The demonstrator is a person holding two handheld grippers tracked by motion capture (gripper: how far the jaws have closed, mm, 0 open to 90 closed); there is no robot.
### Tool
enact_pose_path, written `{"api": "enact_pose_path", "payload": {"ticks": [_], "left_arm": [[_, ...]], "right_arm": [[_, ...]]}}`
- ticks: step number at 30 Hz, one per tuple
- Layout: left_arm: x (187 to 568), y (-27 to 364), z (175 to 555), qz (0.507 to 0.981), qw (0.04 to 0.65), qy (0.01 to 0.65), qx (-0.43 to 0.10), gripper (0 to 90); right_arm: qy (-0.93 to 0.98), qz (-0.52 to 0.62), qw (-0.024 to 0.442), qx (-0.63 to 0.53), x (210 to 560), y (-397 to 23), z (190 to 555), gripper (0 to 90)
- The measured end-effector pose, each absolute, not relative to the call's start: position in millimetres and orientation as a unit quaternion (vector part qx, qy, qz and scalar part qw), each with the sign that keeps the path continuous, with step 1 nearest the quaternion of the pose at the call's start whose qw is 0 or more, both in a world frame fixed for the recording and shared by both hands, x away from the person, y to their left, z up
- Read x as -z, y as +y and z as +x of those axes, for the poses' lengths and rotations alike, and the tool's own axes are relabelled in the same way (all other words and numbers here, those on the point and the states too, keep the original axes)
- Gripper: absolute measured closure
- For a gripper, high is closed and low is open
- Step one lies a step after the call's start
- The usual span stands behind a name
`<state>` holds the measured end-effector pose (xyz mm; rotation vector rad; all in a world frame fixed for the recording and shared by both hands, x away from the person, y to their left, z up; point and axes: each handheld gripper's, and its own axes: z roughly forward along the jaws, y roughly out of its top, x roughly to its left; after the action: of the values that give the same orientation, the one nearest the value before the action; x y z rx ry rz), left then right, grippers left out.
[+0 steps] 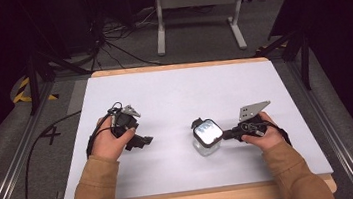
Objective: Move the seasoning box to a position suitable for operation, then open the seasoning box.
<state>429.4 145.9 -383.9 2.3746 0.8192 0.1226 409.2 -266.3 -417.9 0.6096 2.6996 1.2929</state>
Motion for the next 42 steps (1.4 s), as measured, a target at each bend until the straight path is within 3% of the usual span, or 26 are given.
{"api": "enact_pose_path", "payload": {"ticks": [34, 42], "left_arm": [[382, 133, 433, 0.899, 0.322, 0.296, -0.024, 20.9], [374, 121, 430, 0.869, 0.39, 0.305, -0.015, 22.0]], "right_arm": [[0.9, 0.18, 0.032, -0.396, 420, -251, 395, 89.9], [0.883, 0.217, 0.061, -0.411, 407, -273, 398, 89.7]]}}
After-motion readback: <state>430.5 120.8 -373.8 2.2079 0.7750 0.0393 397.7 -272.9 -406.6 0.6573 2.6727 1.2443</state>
